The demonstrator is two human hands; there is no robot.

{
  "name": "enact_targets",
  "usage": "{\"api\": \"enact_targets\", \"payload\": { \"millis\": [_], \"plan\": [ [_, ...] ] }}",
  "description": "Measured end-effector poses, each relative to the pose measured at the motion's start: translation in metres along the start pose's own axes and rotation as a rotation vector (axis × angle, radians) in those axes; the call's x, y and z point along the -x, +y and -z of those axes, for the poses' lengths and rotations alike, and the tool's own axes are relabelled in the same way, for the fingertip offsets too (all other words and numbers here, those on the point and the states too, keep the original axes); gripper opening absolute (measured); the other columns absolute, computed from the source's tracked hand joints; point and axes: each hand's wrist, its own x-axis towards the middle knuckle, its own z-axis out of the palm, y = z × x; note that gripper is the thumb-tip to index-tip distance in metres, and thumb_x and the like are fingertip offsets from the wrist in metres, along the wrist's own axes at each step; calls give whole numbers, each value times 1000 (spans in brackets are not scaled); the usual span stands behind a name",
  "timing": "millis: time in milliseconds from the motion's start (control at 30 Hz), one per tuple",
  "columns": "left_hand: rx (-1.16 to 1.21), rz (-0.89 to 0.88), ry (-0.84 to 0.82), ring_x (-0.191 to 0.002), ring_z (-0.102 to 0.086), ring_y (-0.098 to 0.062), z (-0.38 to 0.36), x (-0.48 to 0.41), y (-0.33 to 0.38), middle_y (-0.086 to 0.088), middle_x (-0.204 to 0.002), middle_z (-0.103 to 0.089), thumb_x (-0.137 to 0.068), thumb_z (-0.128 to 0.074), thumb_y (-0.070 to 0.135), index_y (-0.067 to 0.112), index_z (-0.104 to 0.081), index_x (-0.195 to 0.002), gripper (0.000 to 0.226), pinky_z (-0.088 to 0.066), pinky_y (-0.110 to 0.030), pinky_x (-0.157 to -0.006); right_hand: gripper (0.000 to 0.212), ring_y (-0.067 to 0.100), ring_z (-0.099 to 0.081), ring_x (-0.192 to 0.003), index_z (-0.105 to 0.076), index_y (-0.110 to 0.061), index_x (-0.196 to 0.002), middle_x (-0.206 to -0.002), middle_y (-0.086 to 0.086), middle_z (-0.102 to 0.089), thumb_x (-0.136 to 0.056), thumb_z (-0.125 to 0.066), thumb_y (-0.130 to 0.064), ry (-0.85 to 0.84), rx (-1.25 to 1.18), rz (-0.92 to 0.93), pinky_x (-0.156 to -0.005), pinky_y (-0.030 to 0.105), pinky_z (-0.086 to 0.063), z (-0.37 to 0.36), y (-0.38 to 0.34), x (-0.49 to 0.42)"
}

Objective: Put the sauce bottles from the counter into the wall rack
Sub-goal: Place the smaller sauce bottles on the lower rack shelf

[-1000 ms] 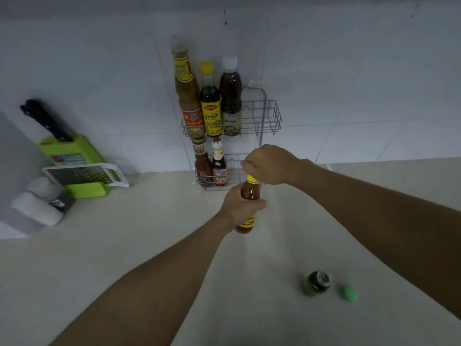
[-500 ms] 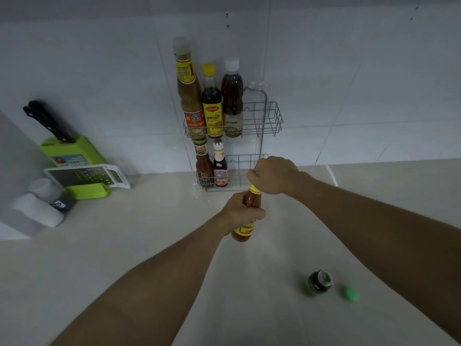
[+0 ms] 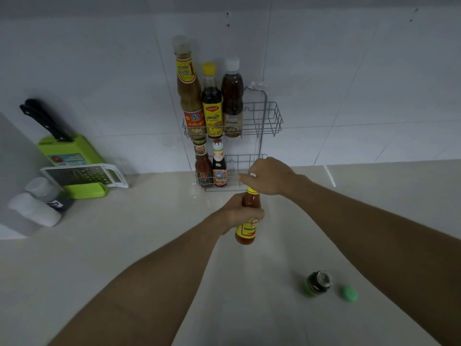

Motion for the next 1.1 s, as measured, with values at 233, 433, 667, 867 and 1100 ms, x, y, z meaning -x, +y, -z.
{"api": "enact_targets", "payload": {
  "millis": [233,433,667,867,1100],
  "plan": [
    [-27,42,-16,-85,-65,-22,3,-3,-4,-6,-84,-67,-69,-73,9,13,-66,-85,18,-52,-33,-80,58,20,-54,-70,-42,-19,-60,-65,-2,-47,-86,-53,-70,-139,19,-11,-68,35,-47,7,-1,-1],
    [-81,35,-3,-73,-61,-19,2,0,-12,-2,-74,-64,-66,-72,13,14,-65,-82,18,-50,-30,-72,54,25,-59,-76,-47,-20,-58,-68,1,-54,-95,-43,-60,-99,71,-11,-73,36,-52,-8,-3,5],
    [52,21,108,-72,-62,-21,-2,-2,-8,-3,-70,-63,-64,-73,13,15,-62,-72,14,-52,-33,-75,49,27,-59,-77,-42,-16,-62,-73,3,-53,-88,-47,-58,32,-9,-91,-63,32,-45,-13,-9,-2],
    [82,24,89,-73,-62,-20,-4,0,-5,-4,-72,-63,-66,-72,11,14,-65,-77,13,-50,-30,-73,48,21,-55,-68,-46,-15,-60,-66,2,-52,-82,-62,-55,56,-149,-147,-58,31,-42,-7,-11,1],
    [14,12,24,-77,-62,-21,0,-1,-14,-2,-73,-63,-63,-74,13,16,-63,-78,18,-53,-38,-81,53,26,-57,-74,-41,-19,-57,-66,3,-50,-94,-44,-57,6,109,-56,-64,32,-45,-1,-11,10]
  ]
}}
